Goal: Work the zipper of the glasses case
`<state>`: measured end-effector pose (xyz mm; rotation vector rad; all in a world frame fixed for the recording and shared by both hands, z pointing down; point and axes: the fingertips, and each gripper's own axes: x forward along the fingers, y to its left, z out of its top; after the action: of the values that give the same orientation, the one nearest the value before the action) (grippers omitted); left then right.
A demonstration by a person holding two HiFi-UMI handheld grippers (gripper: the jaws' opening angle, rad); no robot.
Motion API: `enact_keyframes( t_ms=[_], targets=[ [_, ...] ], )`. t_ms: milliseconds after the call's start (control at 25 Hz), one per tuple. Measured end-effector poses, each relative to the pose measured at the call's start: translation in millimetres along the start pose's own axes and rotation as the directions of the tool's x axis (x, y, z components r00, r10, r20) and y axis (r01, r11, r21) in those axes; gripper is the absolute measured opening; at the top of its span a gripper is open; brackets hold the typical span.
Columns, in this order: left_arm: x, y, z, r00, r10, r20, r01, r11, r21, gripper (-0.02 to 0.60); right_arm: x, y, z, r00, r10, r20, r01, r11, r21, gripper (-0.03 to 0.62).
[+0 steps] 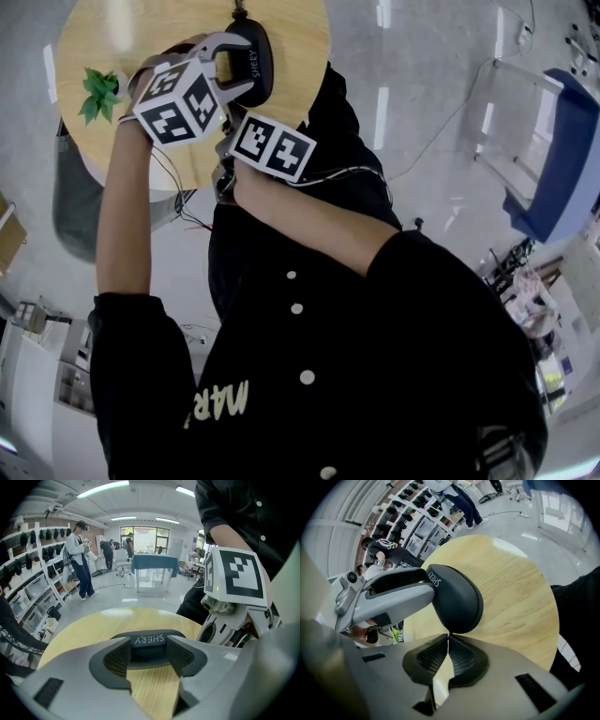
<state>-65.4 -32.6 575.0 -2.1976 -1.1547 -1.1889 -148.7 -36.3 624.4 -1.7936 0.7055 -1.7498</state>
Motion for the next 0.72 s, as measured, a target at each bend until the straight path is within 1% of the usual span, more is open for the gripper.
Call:
enact_keyframes(
  t_ms=[280, 520, 600, 720],
  targets=[
    [-0.4, 0.4, -1.3, 1.000, -0.003, 0.008, 0.003, 1.000, 0.001, 0.227, 5.1, 4.1, 2.7, 0.999, 0.019, 0.034, -0.023, 0.994, 0.104, 0.014],
    [0.0, 0.4, -2.1, 1.000, -0.004, 0.017, 0.004, 1.000, 0.001, 0.227, 6.1, 4.9, 3.1, 0.998, 0.042, 0.039, -0.048, 0.985, 0.164, 0.015],
    [-0.6, 0.5, -1.7, 1.000, -0.003, 0.017, 0.003, 1.000, 0.001, 0.227, 5.8, 5.5, 3.1, 0.998, 0.056, 0.039, -0.062, 0.986, 0.157, 0.018],
    [-1.3, 1.2, -0.8, 1.000, -0.002, 0.023, 0.002, 1.000, -0.003, 0.229, 5.2, 6.6, 3.5, 0.997, 0.074, 0.017, -0.075, 0.992, 0.106, 0.025]
  ],
)
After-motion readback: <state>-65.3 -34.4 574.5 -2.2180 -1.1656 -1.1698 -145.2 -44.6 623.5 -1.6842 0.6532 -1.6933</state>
